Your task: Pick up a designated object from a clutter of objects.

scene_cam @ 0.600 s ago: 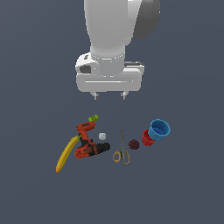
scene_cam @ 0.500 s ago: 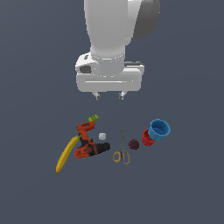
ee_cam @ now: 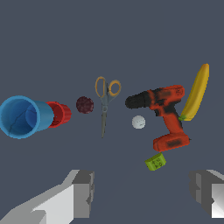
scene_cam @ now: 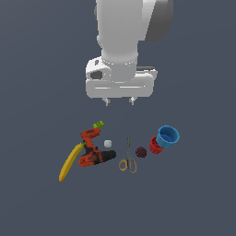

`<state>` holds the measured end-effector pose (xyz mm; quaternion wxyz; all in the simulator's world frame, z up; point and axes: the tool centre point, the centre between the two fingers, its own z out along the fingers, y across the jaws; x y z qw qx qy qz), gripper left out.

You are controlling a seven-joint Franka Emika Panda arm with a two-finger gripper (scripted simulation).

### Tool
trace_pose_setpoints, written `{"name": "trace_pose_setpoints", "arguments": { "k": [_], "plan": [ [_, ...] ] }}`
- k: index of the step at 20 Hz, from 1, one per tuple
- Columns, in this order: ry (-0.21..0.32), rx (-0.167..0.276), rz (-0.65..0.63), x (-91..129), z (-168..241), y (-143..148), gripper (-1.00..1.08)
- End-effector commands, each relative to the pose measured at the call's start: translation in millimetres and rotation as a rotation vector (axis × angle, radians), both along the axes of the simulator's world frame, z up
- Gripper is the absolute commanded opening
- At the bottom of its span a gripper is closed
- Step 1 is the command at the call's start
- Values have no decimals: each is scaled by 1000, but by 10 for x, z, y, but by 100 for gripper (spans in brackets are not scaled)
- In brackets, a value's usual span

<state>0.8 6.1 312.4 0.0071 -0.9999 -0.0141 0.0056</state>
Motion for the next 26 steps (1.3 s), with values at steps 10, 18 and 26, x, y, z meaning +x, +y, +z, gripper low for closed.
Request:
{"name": "trace_pose_setpoints", "arguments": {
  "k": [10, 18, 26],
  "plan": [
    [-2, 6, -111, 117, -191, -28, 68],
    [-6, 14, -305, 301, -535, -83, 68],
    [-10, 17, -541, 487, -971, -167, 68]
  ]
}}
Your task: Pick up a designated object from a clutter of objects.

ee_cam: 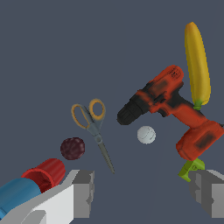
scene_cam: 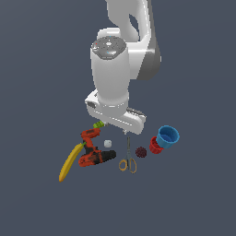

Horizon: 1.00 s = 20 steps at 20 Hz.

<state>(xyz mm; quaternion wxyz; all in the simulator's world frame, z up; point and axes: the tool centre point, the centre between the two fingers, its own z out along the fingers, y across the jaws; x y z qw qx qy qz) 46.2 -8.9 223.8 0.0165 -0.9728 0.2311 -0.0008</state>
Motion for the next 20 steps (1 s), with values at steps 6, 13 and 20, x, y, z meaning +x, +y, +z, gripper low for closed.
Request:
{"name": "trace_pose_setpoints", "arguments": {
  "k": [6, 13, 20],
  "plan": [
    [-4, -2, -223, 145, -422, -91, 68],
    [-10, -8, -429, 243, -825, -191, 68],
    [-20, -17, -629, 306, -1222, -300, 68]
  ]
}}
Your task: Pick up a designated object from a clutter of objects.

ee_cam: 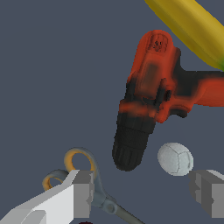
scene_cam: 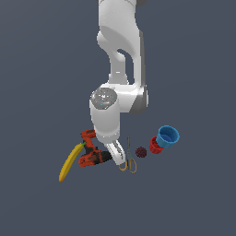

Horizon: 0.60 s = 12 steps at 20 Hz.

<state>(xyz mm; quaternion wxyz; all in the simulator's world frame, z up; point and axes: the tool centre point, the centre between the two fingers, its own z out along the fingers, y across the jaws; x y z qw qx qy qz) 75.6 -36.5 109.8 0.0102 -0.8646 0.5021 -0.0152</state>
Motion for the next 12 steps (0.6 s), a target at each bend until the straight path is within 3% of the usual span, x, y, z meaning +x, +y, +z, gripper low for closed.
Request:
{"name": "trace_pose_setpoints", "arguments": {
  "k": [1, 12],
  "plan": [
    [-4, -4, -68, 18, -132, -39, 68],
    [-15, -17, -239, 42, -477, -145, 68]
  ]
}}
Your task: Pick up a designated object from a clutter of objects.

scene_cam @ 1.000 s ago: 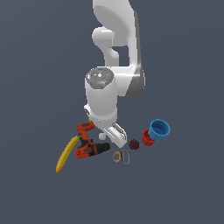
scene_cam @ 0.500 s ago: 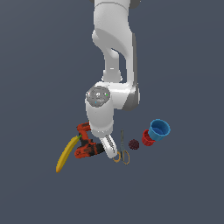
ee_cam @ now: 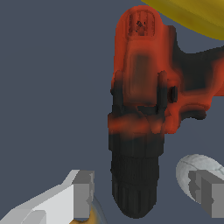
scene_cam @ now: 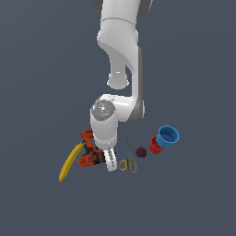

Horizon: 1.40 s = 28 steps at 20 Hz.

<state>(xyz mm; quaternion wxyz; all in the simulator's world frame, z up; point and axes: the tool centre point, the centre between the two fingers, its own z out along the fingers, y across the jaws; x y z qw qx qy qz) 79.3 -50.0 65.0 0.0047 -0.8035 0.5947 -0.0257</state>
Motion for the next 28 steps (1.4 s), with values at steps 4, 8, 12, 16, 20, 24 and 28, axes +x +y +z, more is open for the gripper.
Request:
{"name": "trace_pose_setpoints", "arguments": {
  "k": [4, 8, 12, 16, 20, 24, 28],
  "plan": [
    [-3, -3, -34, 5, -64, -22, 68],
    [-2, -3, -30, 3, -75, -19, 68],
    [-3, -3, -32, 8, -191, -24, 68],
    [-3, -3, -34, 10, -335, -29, 68],
    [-3, -3, -35, 10, -368, -31, -100],
    [-3, -3, -35, 10, -368, -31, -100],
    [-3, -3, -35, 10, -368, -31, -100]
  ]
}}
